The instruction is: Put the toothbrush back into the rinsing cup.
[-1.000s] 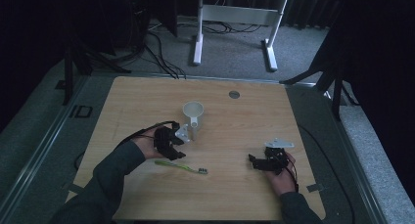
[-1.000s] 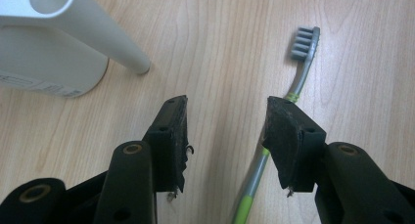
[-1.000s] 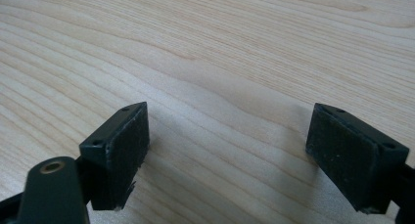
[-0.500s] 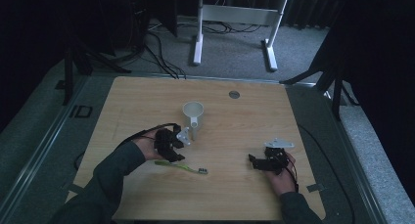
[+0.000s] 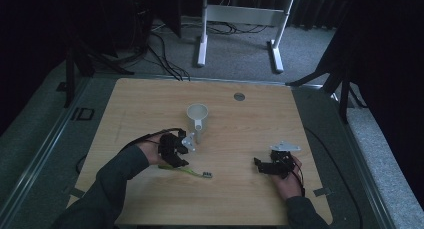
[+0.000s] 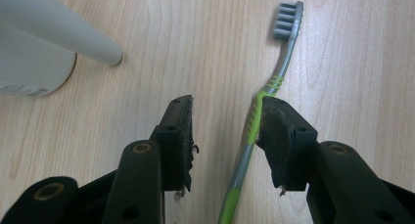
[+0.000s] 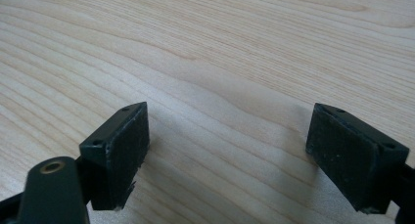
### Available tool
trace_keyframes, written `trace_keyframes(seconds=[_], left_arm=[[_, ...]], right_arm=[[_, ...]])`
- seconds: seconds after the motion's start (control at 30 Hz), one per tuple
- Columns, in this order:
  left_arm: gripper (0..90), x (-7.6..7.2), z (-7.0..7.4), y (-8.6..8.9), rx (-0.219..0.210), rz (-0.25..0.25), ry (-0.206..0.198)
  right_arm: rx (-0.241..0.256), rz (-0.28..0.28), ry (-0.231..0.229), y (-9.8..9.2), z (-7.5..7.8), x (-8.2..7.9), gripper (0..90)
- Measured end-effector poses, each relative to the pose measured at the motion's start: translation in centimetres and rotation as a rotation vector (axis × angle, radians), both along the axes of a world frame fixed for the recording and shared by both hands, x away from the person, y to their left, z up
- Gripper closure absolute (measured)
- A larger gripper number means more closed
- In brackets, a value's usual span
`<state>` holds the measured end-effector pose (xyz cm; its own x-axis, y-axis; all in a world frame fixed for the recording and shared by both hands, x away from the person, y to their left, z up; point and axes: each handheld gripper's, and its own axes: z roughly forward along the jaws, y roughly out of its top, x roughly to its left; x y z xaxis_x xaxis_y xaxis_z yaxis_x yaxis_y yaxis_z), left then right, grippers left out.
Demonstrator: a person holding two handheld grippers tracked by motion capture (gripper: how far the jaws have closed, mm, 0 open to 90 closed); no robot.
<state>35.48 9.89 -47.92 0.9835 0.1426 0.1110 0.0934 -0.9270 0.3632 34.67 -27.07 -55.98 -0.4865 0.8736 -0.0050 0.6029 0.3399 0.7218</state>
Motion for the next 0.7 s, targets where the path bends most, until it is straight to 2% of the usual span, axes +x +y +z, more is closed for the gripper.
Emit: trace_keyframes(seconds=[0.7], left_arm=[[59.2,-0.17,-0.48,-0.45,0.034,-0.038,0.022]], right_arm=[[0.0,0.0,0.0,0.0,0.0,0.0,15.9]])
